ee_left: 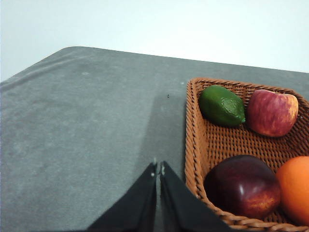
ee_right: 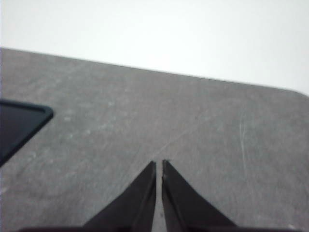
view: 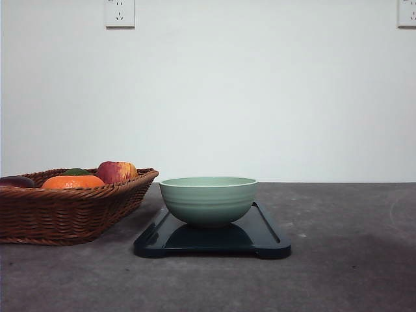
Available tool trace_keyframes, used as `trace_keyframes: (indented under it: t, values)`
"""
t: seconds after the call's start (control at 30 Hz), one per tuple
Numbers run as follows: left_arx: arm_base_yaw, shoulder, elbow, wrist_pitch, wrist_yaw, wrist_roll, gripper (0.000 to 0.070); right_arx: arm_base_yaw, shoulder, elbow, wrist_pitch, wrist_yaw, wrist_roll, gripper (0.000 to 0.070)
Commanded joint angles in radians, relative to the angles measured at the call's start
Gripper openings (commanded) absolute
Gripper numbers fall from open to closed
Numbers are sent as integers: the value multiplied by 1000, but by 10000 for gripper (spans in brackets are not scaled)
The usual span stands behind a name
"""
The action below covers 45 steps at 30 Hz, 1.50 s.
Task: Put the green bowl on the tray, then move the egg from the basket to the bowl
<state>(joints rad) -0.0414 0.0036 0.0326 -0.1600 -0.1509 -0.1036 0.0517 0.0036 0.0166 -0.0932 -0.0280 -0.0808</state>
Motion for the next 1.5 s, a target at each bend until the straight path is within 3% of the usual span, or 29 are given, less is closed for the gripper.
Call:
trace_keyframes:
  t: [0.0,1.47]
  values:
    - [1,1,-19,11,2,9,0,1,0,-5,11,2,16,15]
    - [1,1,-19,11,2,9,0,4,0,-4,48,3,17,15]
